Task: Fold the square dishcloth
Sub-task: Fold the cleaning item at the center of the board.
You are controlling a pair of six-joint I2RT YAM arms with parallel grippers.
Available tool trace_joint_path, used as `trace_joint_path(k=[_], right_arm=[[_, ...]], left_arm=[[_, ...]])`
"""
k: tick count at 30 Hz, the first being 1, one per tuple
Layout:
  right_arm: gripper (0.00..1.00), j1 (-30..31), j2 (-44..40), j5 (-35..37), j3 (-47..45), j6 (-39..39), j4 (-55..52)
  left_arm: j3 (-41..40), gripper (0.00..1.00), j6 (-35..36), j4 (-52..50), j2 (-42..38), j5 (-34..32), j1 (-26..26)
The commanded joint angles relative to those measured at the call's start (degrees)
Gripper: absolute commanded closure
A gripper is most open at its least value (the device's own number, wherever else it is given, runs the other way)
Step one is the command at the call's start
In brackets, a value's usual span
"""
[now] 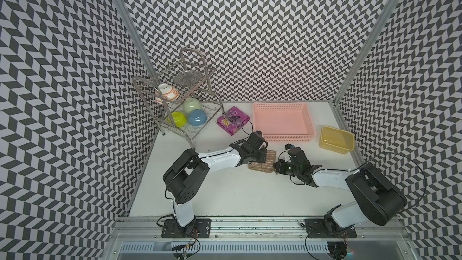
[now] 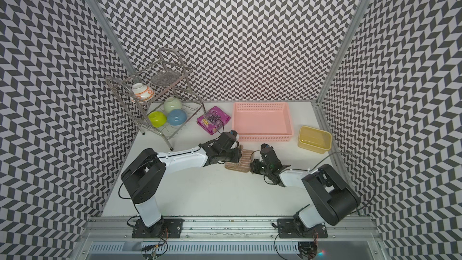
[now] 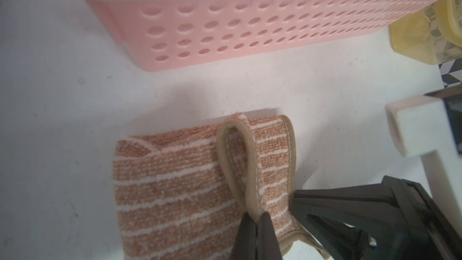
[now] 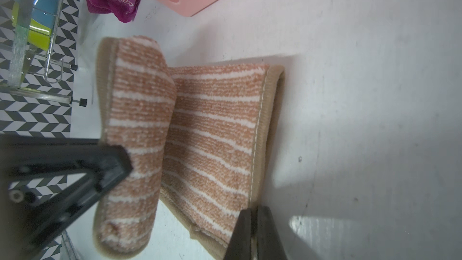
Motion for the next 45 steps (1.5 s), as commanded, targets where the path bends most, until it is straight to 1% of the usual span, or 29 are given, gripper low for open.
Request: trace_joint_path(k=[1, 12, 30, 44, 45], right_arm=[[0.91, 0.14, 0.15, -0.48, -0.58, -0.7, 2.33], [0.91, -0.37, 0.26, -0.38, -0.32, -0.95, 2.03], [0.91, -0.47, 0.55, -0.48, -0.36, -1.06, 2.32], [0.91, -0.48, 0.64, -0.48, -0.41, -1.15, 2.14], [0.91, -0.45, 0.64, -0.48, -0.35, -1.14, 2.04]], left_arm=[[1.81, 1.0, -1.59, 3.35, 1.45, 2.01, -0.55], [2.73, 1.0, -2.47, 4.93, 3.81, 4.36, -0.67], [4.63, 1.0, -1.99, 5.77, 7.45, 7.39, -1.38], [5.66, 1.0, -2.29, 6.47, 9.41, 8.25, -1.52], [5.69, 0.99, -2.35, 6.56, 9.59, 8.36, -1.56]])
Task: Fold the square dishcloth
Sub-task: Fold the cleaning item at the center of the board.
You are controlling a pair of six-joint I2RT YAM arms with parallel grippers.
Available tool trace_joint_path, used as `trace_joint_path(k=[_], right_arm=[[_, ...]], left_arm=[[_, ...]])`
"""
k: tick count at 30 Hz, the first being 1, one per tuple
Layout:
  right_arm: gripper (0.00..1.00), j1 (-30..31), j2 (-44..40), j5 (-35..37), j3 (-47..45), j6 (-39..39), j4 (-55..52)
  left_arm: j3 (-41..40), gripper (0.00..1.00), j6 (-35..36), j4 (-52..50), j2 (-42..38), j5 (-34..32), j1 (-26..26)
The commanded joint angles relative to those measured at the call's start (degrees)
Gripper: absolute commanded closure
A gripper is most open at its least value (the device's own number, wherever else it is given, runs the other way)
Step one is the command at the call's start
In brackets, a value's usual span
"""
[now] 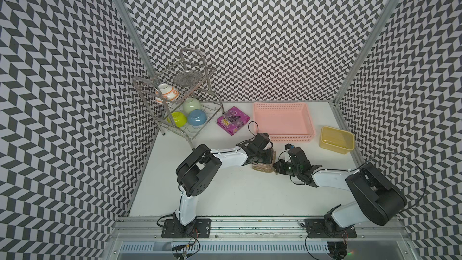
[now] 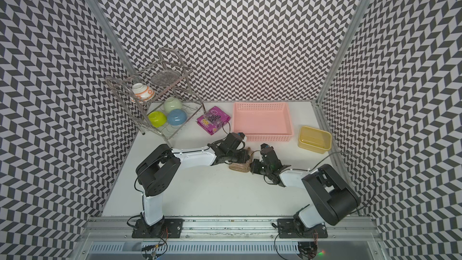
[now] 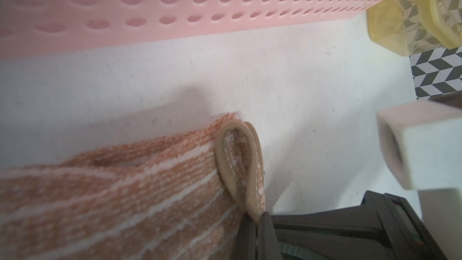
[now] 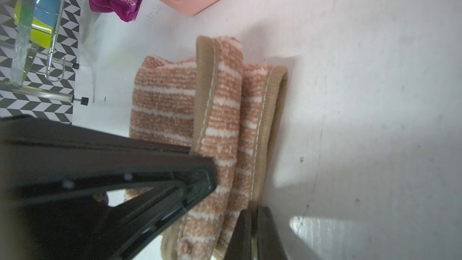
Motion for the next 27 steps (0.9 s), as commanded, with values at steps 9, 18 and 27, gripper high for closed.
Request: trace_joint_path(k=[9, 18, 27], right_arm=[[0.86, -0.34, -0.71, 0.92, 0.27, -1.36, -0.15], [0.74, -0.31, -9.85, 7.61, 2.85, -2.88, -9.16], [0.57, 0.0, -13.97, 12.18, 8.39, -3.55, -17.71]], left_arm=[[0.54, 0.73, -0.21, 1.88, 1.47, 1.08, -0.55], [-0.03, 0.52, -0.03, 2.89, -5.37, 2.92, -0.62], [-4.87, 0.44, -0.93, 3.67, -15.92, -1.73, -0.17]])
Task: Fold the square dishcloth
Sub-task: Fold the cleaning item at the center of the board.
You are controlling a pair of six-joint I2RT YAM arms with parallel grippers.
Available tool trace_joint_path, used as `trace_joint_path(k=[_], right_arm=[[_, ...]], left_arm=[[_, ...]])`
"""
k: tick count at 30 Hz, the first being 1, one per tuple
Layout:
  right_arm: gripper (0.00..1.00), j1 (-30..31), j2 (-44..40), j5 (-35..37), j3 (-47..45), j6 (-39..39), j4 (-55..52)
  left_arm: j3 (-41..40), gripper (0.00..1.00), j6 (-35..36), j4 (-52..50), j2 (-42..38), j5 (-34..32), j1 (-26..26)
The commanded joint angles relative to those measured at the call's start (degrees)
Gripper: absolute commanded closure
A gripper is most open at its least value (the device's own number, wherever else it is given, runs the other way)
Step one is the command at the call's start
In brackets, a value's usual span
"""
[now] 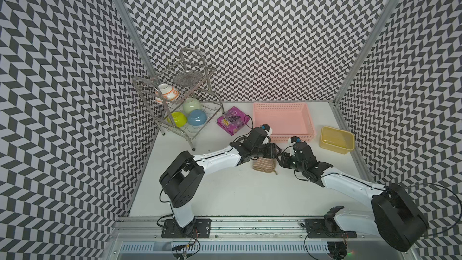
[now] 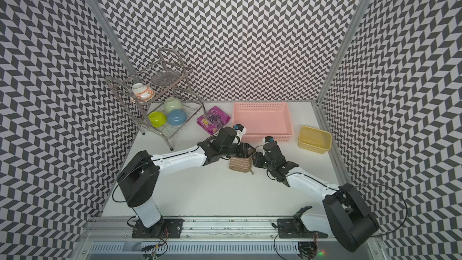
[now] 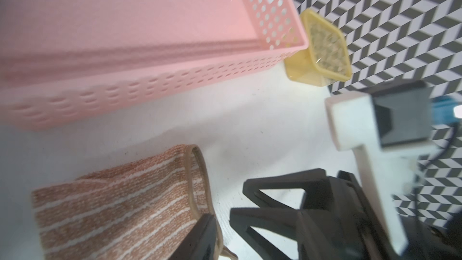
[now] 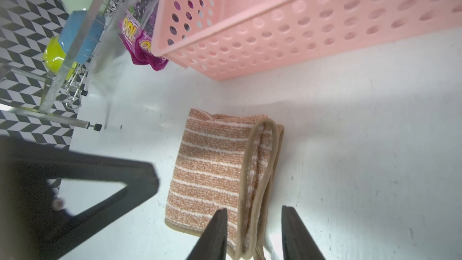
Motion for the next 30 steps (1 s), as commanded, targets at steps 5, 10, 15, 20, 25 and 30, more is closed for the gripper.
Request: trace_joint_path(k=[5, 10, 15, 20, 25, 30], right_arm=[[0.46, 0.66, 2.07, 1.68, 4.59, 0.5, -3.23], [0.4, 0.92, 6.64, -2.05, 5.85, 1.71, -1.14], [0.4, 1.35, 10.79, -3.2, 6.81, 2.27, -0.27], [0.43, 1.9, 13.71, -3.46, 7.37, 2.18, 0.47], [0.48, 2.14, 14.96, -2.45, 7.8, 2.09, 0.16], [0.62, 2.24, 14.48, -1.28, 7.76, 1.94, 0.01]], left_arm=[[-7.41, 0.38, -2.51, 1.66, -7.0, -8.73, 1.96], [-12.35, 0.37, -4.15, 2.4, -8.44, -9.01, 4.69], [-16.69, 0.36, -5.55, 3.82, -9.49, -8.82, 6.54], [-18.83, 0.35, -5.74, 4.23, -9.41, -8.78, 7.47], [-19.52, 0.35, -5.78, 4.88, -8.49, -8.19, 7.81], [-19.53, 0.35, -5.77, 5.24, -7.49, -7.51, 7.95]])
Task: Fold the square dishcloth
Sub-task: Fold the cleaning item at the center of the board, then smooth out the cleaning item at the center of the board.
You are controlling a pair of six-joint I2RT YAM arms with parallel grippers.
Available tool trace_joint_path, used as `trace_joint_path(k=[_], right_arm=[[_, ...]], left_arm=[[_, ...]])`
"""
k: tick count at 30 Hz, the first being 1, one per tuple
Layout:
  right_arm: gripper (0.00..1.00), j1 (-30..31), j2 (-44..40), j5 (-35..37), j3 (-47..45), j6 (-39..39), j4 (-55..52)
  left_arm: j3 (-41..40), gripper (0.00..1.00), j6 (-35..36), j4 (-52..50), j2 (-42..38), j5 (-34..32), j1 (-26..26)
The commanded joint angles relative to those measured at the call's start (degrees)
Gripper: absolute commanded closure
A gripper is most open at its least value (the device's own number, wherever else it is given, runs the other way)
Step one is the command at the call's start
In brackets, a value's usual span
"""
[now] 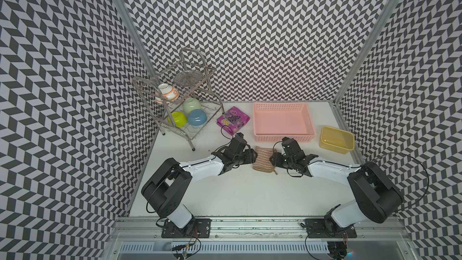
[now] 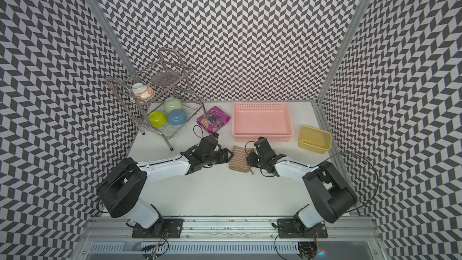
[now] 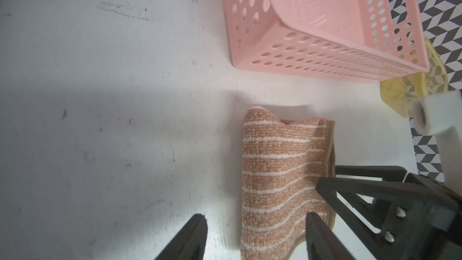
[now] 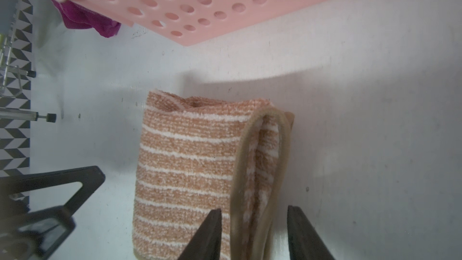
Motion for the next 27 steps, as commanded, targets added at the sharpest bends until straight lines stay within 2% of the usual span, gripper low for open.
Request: trace_joint_path(k=[1, 4, 14, 27], right_arm=[[0.64, 0.42, -0.16, 1.61, 1.29, -0.2, 1.84], [0.74, 0.46, -0.1, 1.86, 1.35, -0.29, 1.84], [0.96, 0.59, -0.21, 1.57, 2.17, -0.65, 1.39], [0.97, 2.26, -2.57, -0.84, 2.34, 0.27, 3.17]], left_arm=[[-0.44, 0.35, -0.16, 1.98, 0.1, 0.49, 0.37], [-0.42, 0.35, -0.17, 2.09, 0.47, 0.61, 0.41], [-0.78, 0.36, 0.01, 2.02, 0.96, 0.62, 0.8], [-1.62, 0.36, -0.78, 3.3, 1.51, 1.3, 0.98]])
